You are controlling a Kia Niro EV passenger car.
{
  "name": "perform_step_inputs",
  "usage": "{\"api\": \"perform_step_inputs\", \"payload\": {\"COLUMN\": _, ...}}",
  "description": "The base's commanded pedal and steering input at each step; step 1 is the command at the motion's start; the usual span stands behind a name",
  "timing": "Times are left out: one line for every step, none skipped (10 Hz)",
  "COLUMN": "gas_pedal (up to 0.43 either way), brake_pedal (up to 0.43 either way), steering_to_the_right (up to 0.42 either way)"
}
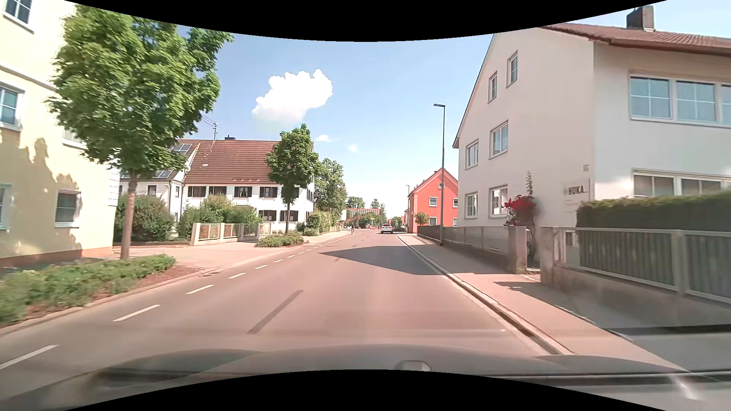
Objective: Follow the waypoints while adhering to traffic rules and regulations
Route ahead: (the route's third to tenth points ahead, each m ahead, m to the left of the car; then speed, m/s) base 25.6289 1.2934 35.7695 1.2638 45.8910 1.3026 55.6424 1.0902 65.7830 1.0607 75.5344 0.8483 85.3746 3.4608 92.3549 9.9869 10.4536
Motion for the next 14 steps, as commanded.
{"api": "perform_step_inputs", "payload": {"gas_pedal": 0.177, "brake_pedal": 0.0, "steering_to_the_right": 0.002}}
{"api": "perform_step_inputs", "payload": {"gas_pedal": 0.177, "brake_pedal": 0.0, "steering_to_the_right": 0.002}}
{"api": "perform_step_inputs", "payload": {"gas_pedal": 0.169, "brake_pedal": 0.0, "steering_to_the_right": 0.002}}
{"api": "perform_step_inputs", "payload": {"gas_pedal": 0.169, "brake_pedal": 0.0, "steering_to_the_right": 0.002}}
{"api": "perform_step_inputs", "payload": {"gas_pedal": 0.15, "brake_pedal": 0.0, "steering_to_the_right": 0.002}}
{"api": "perform_step_inputs", "payload": {"gas_pedal": 0.13, "brake_pedal": 0.0, "steering_to_the_right": 0.003}}
{"api": "perform_step_inputs", "payload": {"gas_pedal": 0.13, "brake_pedal": 0.0, "steering_to_the_right": 0.002}}
{"api": "perform_step_inputs", "payload": {"gas_pedal": 0.118, "brake_pedal": 0.0, "steering_to_the_right": 0.003}}
{"api": "perform_step_inputs", "payload": {"gas_pedal": 0.118, "brake_pedal": 0.0, "steering_to_the_right": 0.002}}
{"api": "perform_step_inputs", "payload": {"gas_pedal": 0.118, "brake_pedal": 0.0, "steering_to_the_right": 0.002}}
{"api": "perform_step_inputs", "payload": {"gas_pedal": 0.118, "brake_pedal": 0.0, "steering_to_the_right": 0.002}}
{"api": "perform_step_inputs", "payload": {"gas_pedal": 0.118, "brake_pedal": 0.0, "steering_to_the_right": 0.002}}
{"api": "perform_step_inputs", "payload": {"gas_pedal": 0.118, "brake_pedal": 0.0, "steering_to_the_right": 0.002}}
{"api": "perform_step_inputs", "payload": {"gas_pedal": 0.118, "brake_pedal": 0.0, "steering_to_the_right": 0.002}}
